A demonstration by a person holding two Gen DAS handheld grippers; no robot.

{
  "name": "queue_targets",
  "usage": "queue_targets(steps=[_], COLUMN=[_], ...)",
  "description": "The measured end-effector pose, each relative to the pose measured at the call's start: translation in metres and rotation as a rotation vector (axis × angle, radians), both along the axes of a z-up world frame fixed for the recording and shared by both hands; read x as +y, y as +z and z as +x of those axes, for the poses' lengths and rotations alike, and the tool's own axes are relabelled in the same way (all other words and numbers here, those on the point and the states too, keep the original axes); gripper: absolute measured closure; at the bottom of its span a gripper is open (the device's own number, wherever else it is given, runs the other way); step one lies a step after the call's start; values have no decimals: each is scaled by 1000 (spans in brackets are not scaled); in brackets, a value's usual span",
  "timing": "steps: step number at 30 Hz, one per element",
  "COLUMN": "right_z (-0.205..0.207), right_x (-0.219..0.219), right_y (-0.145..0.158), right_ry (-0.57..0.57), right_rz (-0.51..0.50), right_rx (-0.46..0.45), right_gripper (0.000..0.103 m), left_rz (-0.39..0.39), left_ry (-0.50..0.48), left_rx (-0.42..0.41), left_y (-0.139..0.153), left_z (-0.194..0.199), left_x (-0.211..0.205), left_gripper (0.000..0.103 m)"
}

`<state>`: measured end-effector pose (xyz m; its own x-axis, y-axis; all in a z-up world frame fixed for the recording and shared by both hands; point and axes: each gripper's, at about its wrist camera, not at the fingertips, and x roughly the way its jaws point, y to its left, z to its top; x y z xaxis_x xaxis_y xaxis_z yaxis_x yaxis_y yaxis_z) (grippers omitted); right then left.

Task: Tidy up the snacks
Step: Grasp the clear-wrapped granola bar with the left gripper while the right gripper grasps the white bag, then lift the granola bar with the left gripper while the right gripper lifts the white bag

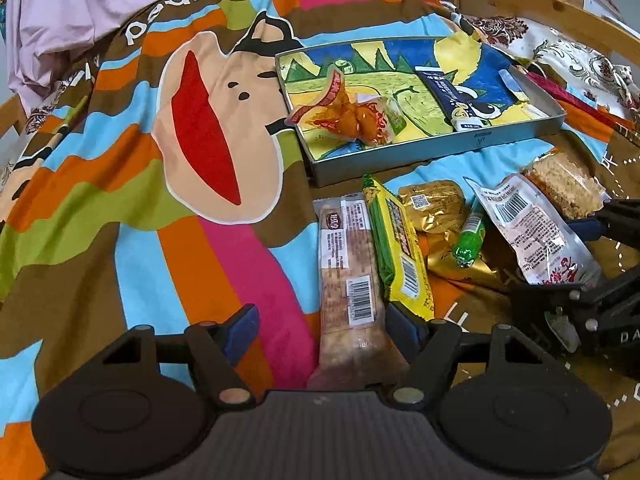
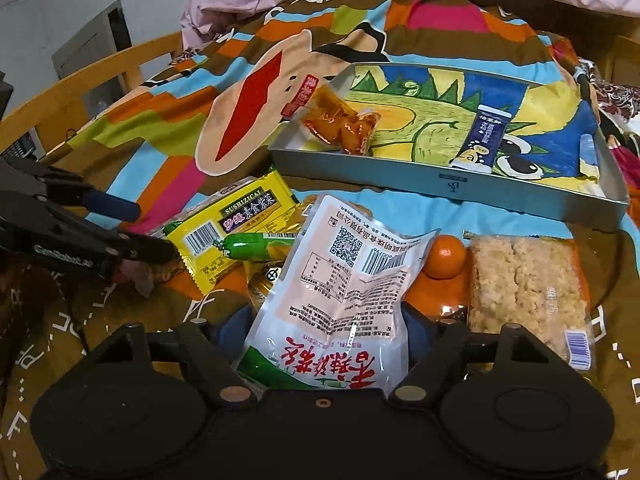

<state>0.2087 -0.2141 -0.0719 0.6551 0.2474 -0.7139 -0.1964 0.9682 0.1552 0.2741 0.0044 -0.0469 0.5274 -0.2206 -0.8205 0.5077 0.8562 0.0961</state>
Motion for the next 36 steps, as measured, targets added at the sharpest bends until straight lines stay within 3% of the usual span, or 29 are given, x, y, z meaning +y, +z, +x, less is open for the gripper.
queue_targets(steps=[9,14,17,23,27,36], right_z=[0,-2,-2,-9,-17,-14], right_x=[2,8,8,6,5,1], right_y=[-4,-5,-2,5,9,-3], right_ry=[0,21,24,21,26,10], right_rz=[-7,-54,-60,-49,-48,1], right_rx=[-12,-32,-27,9,28,7], right_gripper=[22,26,30,35,36,22], left_rz=[-8,-25,-24,-104,-76,-88], left_ry=[-7,5,-1,83,89,110], left_rx=[31,25,23,112,112,104], left_y=[-20,-20,-18,-11,-9,-8], left_z=[17,18,14,2,-15,-17], left_x=[-15,-16,-17,-12,-14,-14], left_gripper=[48,62,64,64,65,60])
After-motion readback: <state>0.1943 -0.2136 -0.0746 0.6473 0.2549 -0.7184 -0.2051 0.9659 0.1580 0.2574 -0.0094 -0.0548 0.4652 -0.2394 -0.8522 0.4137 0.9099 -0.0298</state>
